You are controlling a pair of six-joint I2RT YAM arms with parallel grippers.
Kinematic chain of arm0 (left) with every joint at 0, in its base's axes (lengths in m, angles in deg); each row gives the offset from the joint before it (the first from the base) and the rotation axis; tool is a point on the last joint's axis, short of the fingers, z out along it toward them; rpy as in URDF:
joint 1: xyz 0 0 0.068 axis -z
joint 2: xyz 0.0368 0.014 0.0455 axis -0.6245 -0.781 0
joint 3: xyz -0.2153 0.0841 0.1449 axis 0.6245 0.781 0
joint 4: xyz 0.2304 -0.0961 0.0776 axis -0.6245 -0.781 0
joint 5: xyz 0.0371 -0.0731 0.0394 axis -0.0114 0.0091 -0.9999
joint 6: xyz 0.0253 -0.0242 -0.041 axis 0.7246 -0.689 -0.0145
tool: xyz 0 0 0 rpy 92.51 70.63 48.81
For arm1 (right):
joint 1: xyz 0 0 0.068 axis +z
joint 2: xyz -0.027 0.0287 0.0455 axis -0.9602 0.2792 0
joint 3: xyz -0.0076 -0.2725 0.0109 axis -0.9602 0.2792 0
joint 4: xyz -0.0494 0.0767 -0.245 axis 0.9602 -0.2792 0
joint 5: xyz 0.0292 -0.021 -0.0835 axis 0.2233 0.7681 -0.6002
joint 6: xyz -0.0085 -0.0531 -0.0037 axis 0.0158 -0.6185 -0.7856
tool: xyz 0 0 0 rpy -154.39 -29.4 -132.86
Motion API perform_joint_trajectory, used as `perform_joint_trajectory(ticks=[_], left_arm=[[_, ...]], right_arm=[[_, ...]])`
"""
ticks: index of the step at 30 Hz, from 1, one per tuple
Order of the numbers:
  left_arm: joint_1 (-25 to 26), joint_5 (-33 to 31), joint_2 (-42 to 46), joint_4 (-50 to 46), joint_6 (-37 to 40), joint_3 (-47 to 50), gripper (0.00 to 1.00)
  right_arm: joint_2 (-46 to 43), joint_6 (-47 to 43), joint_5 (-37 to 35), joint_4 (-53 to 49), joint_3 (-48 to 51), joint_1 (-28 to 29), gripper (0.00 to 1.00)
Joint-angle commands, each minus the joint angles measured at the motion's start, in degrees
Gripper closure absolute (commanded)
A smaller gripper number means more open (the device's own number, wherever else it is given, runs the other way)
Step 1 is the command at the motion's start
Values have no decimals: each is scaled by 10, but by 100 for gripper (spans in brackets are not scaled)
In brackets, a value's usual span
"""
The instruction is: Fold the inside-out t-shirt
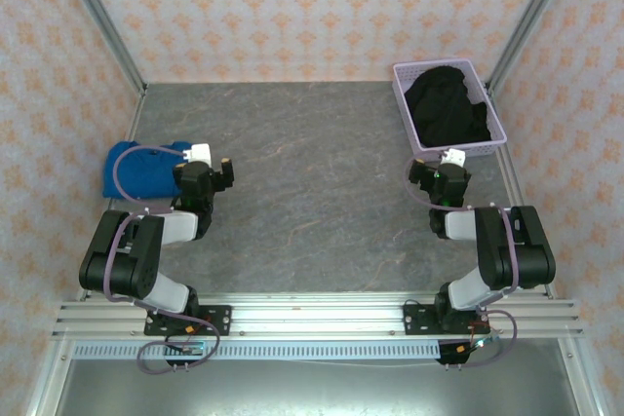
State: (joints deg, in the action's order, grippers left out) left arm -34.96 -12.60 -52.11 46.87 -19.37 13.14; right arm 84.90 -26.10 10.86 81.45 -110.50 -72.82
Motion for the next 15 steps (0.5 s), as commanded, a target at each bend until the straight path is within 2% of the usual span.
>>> perform_joint_trajectory(ticks=[1, 5, 7, 11, 15], left_arm=[[-5, 5, -3, 7, 4, -1, 0], [-5, 4, -3, 8, 4, -1, 0], [-5, 3, -2, 10, 4, 0, 0], [-6, -26, 72, -126, -15, -39, 0], [-5, -95, 153, -228, -92, -57, 0]], right_arm=[[0, -5, 0, 1, -12, 2, 1], [-1, -5, 0, 1, -11, 2, 1], [-9, 0, -24, -9, -15, 4, 1], [-114, 36, -102, -122, -23, 9, 1], [-245, 138, -198, -185, 9, 8, 0]])
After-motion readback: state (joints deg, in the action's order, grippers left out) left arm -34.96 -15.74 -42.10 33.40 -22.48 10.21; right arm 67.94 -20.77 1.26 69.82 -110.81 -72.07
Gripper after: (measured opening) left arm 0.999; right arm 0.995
